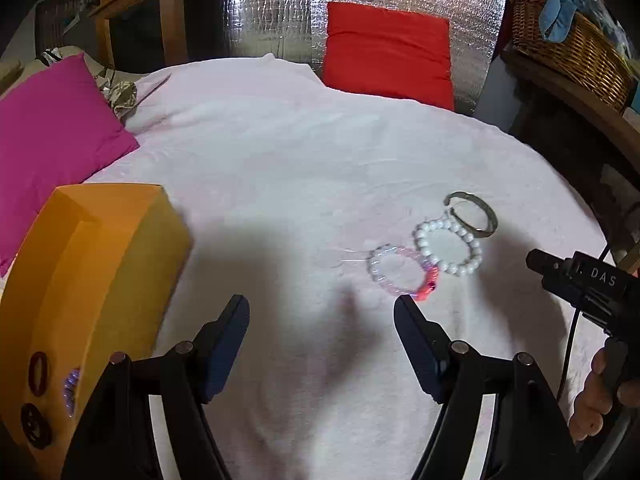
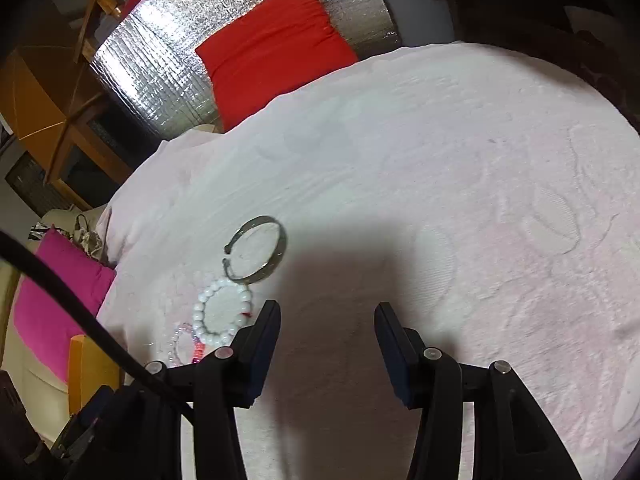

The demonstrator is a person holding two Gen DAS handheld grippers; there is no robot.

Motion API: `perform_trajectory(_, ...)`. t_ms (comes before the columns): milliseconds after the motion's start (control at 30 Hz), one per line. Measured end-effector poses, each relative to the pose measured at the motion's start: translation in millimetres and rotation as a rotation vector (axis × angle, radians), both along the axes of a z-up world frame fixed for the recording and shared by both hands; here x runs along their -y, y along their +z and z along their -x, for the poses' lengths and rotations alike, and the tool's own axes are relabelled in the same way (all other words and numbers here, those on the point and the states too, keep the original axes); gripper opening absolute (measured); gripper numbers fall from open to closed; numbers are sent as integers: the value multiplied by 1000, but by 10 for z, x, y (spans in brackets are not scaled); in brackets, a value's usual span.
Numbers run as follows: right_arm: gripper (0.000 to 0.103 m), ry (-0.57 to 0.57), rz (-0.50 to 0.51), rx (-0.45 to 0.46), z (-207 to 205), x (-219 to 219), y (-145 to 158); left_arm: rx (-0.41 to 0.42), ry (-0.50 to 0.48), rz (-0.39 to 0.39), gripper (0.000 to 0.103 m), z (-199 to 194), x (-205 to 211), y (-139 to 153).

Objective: Organize jewelry

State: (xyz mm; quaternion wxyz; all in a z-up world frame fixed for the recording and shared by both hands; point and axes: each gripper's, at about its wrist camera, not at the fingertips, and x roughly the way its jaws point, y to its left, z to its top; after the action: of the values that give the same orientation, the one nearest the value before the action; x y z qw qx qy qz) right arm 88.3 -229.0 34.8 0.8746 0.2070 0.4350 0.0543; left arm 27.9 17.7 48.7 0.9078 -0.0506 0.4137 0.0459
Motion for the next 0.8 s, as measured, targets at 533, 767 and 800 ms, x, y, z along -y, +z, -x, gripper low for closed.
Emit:
perform_trajectory(533,53,7,11,-4,2,-99,-8,-18,-27,11,75,10,41,-17)
perform_trajectory(767,53,-3,12,-5,-16,-19,3,-44,-47,-9,75,-23,86,-90)
perform_trajectory(800,53,-5,15,-4,-34,-9,6,-50,-45,-8,75,-36,75,-104)
